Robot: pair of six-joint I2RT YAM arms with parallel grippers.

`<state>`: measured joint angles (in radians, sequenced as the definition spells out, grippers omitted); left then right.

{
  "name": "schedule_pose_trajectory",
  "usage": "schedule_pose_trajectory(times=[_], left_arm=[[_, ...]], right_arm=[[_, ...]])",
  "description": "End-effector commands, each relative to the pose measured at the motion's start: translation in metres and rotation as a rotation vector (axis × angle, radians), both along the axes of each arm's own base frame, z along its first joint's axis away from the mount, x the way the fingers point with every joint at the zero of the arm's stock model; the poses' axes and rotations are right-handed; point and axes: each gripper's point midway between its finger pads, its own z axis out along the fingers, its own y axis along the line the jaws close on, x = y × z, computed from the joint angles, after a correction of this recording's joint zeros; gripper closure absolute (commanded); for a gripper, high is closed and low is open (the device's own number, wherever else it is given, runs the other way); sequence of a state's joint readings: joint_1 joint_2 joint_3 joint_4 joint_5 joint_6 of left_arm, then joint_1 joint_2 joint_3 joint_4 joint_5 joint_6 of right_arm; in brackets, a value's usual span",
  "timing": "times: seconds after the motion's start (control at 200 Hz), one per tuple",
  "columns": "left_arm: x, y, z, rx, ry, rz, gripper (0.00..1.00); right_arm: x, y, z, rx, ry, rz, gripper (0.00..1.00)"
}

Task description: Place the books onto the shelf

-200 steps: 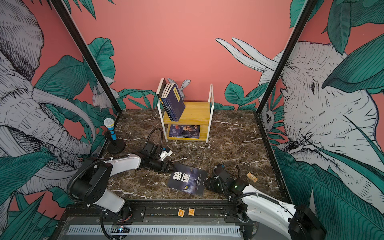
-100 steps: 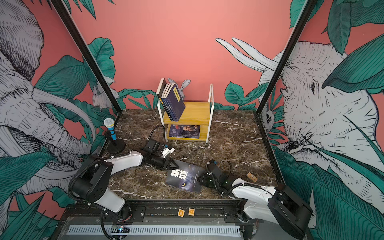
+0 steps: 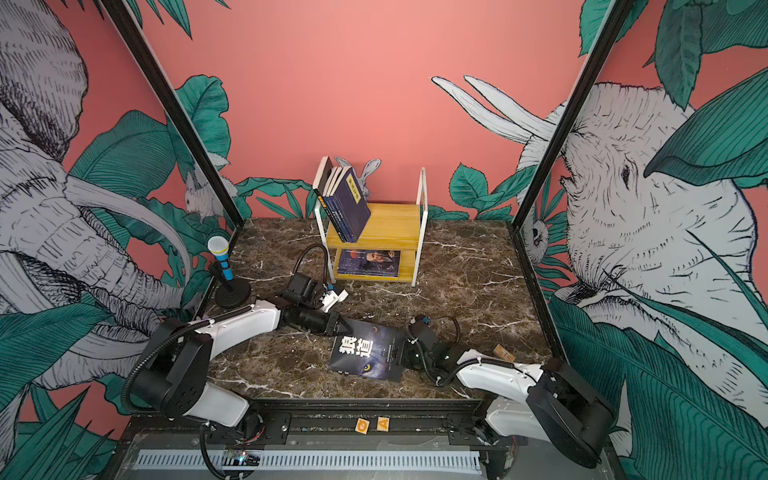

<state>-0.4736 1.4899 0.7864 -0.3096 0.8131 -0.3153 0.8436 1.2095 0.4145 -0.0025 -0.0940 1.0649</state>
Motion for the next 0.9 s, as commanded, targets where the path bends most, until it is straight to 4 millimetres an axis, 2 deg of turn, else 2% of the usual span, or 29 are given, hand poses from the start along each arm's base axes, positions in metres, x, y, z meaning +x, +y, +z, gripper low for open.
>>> schedule_pose_trajectory(times=[0.0, 0.115, 0.23, 0.365, 0.49, 0.61, 0.755, 0.89], left_arm=[[0.012, 0.006, 0.018, -0.026, -0.042, 0.041, 0.99], [0.018, 0.012, 0.025, -0.044, -0.058, 0.074, 1.0], [0.025, 0.02, 0.036, -0.074, -0.062, 0.113, 1.0], [0.03, 0.023, 0.042, -0.103, -0.06, 0.133, 1.0], [0.032, 0.023, 0.049, -0.114, -0.037, 0.143, 1.0], [0.033, 0.023, 0.051, -0.125, -0.033, 0.146, 1.0], [0.036, 0.026, 0.043, -0.105, -0.037, 0.159, 1.0], [0.036, 0.026, 0.043, -0.101, -0.033, 0.158, 1.0]], right_arm=[[0.008, -0.01, 0.013, -0.069, -0.06, -0.001, 0.49], [0.011, -0.022, 0.029, -0.172, -0.134, 0.045, 0.46], [0.014, -0.02, 0.049, -0.238, -0.257, 0.108, 0.44], [0.016, -0.001, 0.073, -0.3, -0.461, 0.222, 0.42], [0.011, 0.022, 0.09, -0.449, -0.694, 0.392, 0.39], [-0.002, 0.052, 0.09, -0.566, -0.91, 0.582, 0.36], [-0.012, 0.078, 0.073, -0.701, -1.014, 0.726, 0.32], [-0.011, 0.096, 0.066, -0.805, -1.079, 0.737, 0.28]])
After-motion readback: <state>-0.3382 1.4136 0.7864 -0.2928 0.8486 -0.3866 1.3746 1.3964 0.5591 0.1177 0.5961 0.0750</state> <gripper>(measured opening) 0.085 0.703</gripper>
